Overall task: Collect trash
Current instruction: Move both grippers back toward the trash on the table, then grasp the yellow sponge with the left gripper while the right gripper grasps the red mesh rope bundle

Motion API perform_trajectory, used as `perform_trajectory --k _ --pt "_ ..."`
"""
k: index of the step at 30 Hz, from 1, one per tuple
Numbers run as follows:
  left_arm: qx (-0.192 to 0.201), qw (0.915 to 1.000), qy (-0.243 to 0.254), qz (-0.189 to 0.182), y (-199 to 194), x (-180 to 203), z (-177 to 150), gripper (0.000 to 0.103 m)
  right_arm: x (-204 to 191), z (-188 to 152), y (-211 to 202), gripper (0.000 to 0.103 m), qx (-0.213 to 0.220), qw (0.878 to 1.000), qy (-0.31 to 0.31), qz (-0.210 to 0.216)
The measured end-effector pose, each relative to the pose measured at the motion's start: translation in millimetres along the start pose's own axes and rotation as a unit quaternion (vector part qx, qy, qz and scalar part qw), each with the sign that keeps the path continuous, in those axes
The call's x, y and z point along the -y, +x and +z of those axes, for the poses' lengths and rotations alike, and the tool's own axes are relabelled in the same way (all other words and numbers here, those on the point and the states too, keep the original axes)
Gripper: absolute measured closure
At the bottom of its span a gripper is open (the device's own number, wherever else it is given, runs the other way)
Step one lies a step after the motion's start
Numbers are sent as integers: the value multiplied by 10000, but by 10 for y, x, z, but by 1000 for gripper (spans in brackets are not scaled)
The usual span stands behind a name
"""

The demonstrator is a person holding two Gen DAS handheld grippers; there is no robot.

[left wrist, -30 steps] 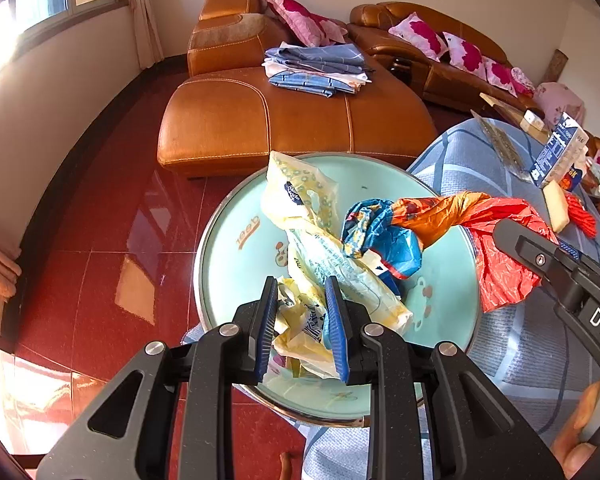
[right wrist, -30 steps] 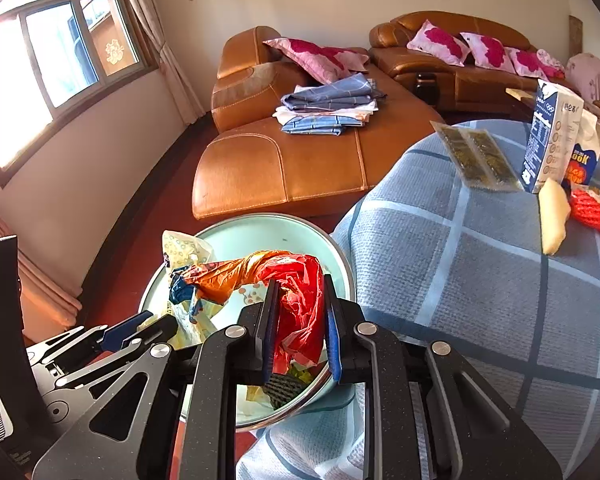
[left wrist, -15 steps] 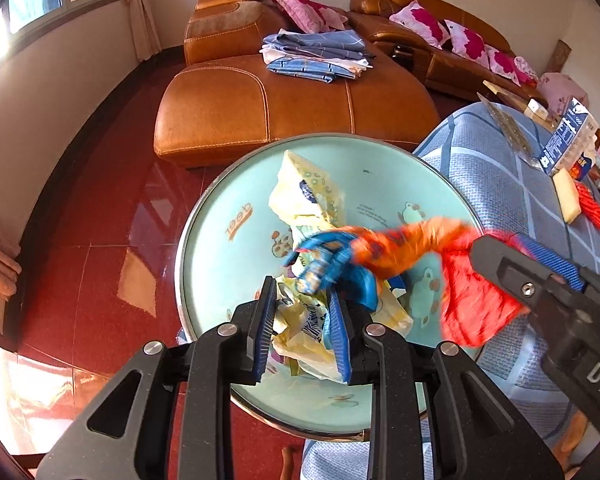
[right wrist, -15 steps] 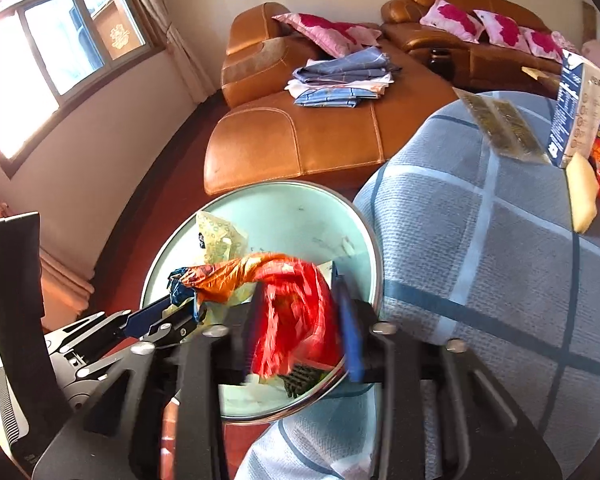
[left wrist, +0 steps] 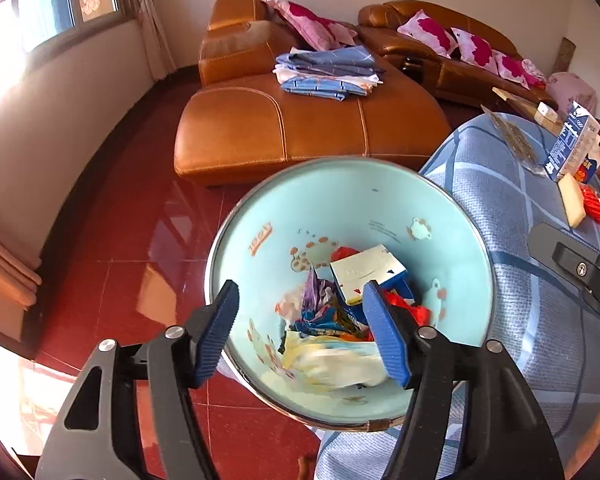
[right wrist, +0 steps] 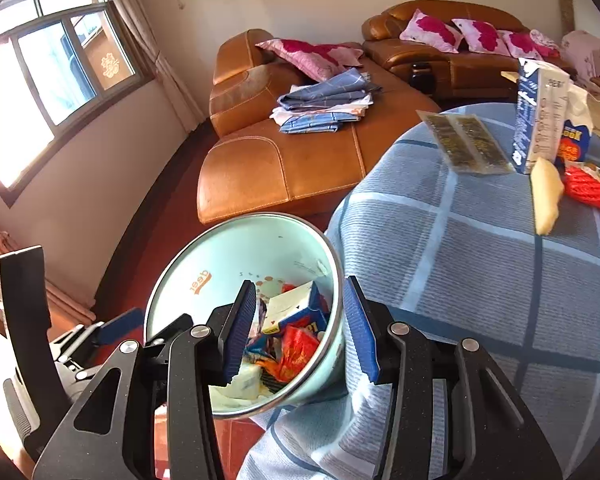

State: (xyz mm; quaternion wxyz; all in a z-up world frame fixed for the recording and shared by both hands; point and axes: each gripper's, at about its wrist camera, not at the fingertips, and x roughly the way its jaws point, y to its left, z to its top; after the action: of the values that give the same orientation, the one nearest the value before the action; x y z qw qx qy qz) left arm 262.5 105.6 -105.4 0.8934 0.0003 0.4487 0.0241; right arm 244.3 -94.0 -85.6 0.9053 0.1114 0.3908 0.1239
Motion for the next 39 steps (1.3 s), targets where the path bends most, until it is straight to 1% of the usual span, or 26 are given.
perform_trajectory --k 2,3,5,6,9,12,17,20,22,28,31,36,38,39 --pt "93 9999 -4 70 -65 25 14 31 40 -2 -42 56 36 10000 37 -12" --pt "123 9999 12 92 -88 39 16 29 68 1 -72 55 74 9999 59 -38" --pt "177 9998 16 134 -143 68 28 22 118 10 -125 50 148 9998 114 -84" --pt "191 9997 8 143 -164 82 34 22 150 12 -158 47 183 9997 133 -106" --pt "198 9997 1 158 -204 111 46 21 219 12 -223 46 237 9995 157 -155" --pt "182 9997 0 163 -220 158 40 18 290 2 -261 41 255 9993 195 -198" --pt "179 9998 22 -3 -257 272 40 15 489 -35 -318 40 279 9985 309 -355" --pt "230 9995 162 -163 -278 444 61 15 710 -52 -385 40 342 9967 460 -566" --pt "234 9989 302 -268 -265 578 78 15 934 -52 -464 40 407 9945 624 -740" --pt "236 9942 646 -827 -223 1107 153 15 1637 -52 -709 41 536 9854 1029 -1249" --pt "224 9918 779 -988 -191 1384 206 16 1975 -37 -801 41 559 9808 1161 -1462" --pt "237 9871 1010 -1223 -139 1896 314 16 2525 72 -855 41 564 9764 1332 -1606" --pt "221 9844 1129 -1332 -94 2097 358 22 2702 120 -849 41 547 9757 1367 -1622" --pt "204 9828 1188 -1396 -62 2191 379 23 2813 158 -830 41 521 9758 1379 -1613"
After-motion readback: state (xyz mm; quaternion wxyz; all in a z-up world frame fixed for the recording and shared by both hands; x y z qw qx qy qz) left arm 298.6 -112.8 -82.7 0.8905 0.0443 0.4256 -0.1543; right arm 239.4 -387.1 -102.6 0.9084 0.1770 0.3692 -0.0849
